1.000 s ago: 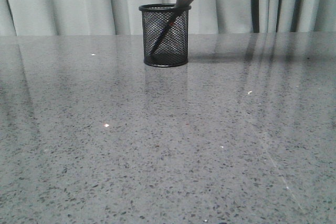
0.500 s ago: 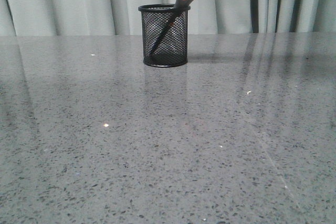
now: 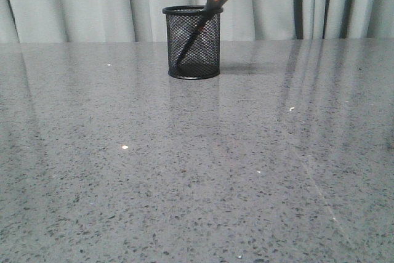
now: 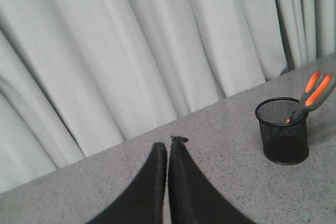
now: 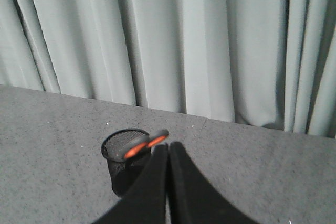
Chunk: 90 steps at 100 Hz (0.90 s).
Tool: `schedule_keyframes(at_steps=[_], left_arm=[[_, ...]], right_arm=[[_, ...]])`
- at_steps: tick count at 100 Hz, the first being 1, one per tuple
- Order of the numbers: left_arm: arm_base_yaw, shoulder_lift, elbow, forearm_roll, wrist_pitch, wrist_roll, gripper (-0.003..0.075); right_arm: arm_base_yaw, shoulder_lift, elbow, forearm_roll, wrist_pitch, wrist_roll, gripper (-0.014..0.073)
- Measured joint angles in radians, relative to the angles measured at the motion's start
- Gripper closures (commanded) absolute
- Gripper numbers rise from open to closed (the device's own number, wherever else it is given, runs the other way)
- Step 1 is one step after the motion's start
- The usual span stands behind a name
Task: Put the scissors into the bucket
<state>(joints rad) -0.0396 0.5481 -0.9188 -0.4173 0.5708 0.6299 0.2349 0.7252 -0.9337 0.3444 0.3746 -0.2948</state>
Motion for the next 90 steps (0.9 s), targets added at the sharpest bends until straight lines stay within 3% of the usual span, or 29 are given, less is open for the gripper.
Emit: schedule_keyframes(at_steps=[18, 39, 56, 90], left_arm=[[0.000, -0.208, 0.333, -0.072, -0.174, -0.006, 0.0740], [0.000, -0.430, 0.579, -0.135, -0.256, -0.006, 0.0740], [0.000, -0.549, 0.673, -0.162, -0.282, -0.006, 0.0740], [0.000, -0.551, 0.702, -0.169, -0.307, -0.006, 0.0740]], right_arm=[[0.000, -0.306, 0.378, 0.000, -0.122, 0.000, 0.0659], [0.000, -0.551, 0.626, 0.000, -0.179, 0.000, 0.0659], [0.000, -0.611, 0.702, 0.000, -0.190, 0.000, 0.0659], [0.000, -0.613, 0.710, 0.000, -0.210, 0.000, 0.0659]])
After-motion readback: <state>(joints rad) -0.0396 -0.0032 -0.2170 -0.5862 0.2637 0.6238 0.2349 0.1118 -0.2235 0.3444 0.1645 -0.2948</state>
